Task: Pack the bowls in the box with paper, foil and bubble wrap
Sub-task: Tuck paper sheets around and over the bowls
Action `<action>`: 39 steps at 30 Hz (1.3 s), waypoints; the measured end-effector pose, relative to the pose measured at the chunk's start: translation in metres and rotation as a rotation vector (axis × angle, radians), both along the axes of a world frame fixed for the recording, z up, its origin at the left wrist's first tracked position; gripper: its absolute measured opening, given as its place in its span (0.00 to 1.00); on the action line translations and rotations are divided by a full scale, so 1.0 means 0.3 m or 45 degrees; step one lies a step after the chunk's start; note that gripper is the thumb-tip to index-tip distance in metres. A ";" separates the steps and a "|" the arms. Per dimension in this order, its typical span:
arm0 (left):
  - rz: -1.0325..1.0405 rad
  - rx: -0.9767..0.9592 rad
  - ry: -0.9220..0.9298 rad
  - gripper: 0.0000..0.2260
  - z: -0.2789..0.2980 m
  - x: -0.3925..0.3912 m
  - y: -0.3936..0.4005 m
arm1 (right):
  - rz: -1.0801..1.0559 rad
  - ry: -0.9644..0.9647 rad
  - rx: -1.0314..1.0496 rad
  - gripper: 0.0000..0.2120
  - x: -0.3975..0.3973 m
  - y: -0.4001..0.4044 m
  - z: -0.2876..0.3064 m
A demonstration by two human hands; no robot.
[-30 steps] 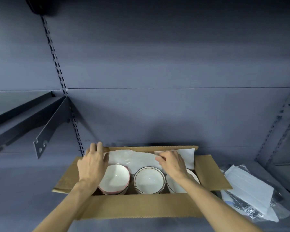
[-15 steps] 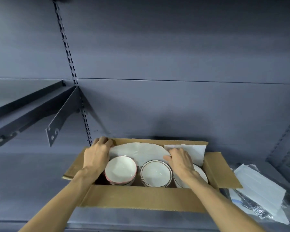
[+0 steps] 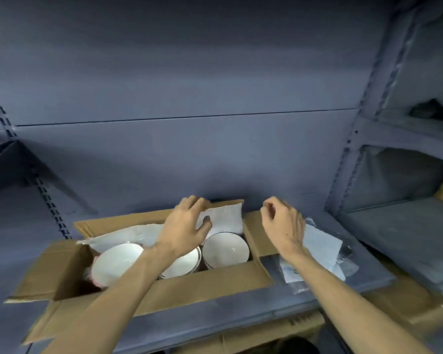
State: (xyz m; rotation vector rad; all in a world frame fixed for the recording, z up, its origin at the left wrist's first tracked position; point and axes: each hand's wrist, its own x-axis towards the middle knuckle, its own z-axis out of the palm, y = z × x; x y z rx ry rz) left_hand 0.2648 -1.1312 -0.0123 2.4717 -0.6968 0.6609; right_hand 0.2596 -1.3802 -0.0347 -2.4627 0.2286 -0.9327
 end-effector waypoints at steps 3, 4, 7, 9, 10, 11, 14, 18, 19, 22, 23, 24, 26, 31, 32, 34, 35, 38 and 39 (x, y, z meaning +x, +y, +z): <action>-0.114 0.006 0.074 0.11 -0.004 0.034 -0.196 | -0.177 -0.045 0.115 0.02 -0.052 -0.217 -0.040; -0.146 0.041 0.098 0.11 -0.006 0.045 -0.251 | -0.196 0.060 0.084 0.03 -0.070 -0.288 -0.069; -0.225 0.224 0.140 0.11 -0.021 0.071 -0.388 | -0.092 0.616 -0.172 0.16 -0.134 -0.440 -0.165; -0.257 0.272 0.178 0.14 -0.034 0.078 -0.455 | 0.018 0.854 -0.230 0.28 -0.166 -0.491 -0.209; -0.260 0.275 0.198 0.15 -0.042 0.078 -0.479 | 0.060 0.935 -0.223 0.31 -0.175 -0.505 -0.226; -0.259 0.279 0.212 0.16 -0.050 0.080 -0.499 | 0.093 0.996 -0.224 0.32 -0.180 -0.513 -0.239; -0.249 0.307 0.236 0.16 -0.070 0.082 -0.522 | 0.121 0.958 -0.401 0.17 -0.187 -0.514 -0.258; -0.228 0.295 0.236 0.18 -0.056 0.085 -0.516 | -0.071 0.464 -0.324 0.09 -0.195 -0.493 -0.222; -0.224 0.309 0.202 0.21 -0.045 0.083 -0.513 | -0.096 0.310 -0.280 0.09 -0.192 -0.485 -0.199; -0.192 0.512 -0.018 0.33 0.016 0.064 -0.512 | 0.033 -0.029 -0.327 0.05 -0.161 -0.442 -0.119; -0.174 0.564 -0.102 0.37 0.041 0.053 -0.515 | 0.112 -0.104 -0.327 0.05 -0.149 -0.421 -0.091; -0.158 0.585 -0.182 0.38 0.069 0.041 -0.519 | 0.179 -0.173 -0.322 0.06 -0.138 -0.397 -0.067; -0.123 0.597 -0.327 0.34 0.123 0.023 -0.525 | 0.262 -0.291 -0.309 0.09 -0.118 -0.349 -0.019; -0.001 0.508 -0.376 0.05 0.197 0.014 -0.432 | 0.390 -0.326 -0.112 0.15 -0.092 -0.279 0.009; 0.014 0.459 -0.322 0.03 0.203 0.010 -0.399 | 0.354 -0.297 -0.006 0.17 -0.093 -0.275 -0.007; 0.059 0.390 -0.260 0.03 0.205 0.008 -0.328 | 0.117 -0.195 0.166 0.18 -0.096 -0.280 -0.060; 0.089 0.377 -0.216 0.04 0.205 0.007 -0.295 | -0.019 -0.039 0.191 0.17 -0.099 -0.291 -0.091; 0.135 0.330 -0.129 0.06 0.211 -0.009 -0.207 | -0.134 0.732 -0.075 0.21 -0.121 -0.327 -0.193; 0.135 0.323 -0.117 0.05 0.212 -0.018 -0.183 | -0.097 0.900 -0.157 0.25 -0.131 -0.333 -0.226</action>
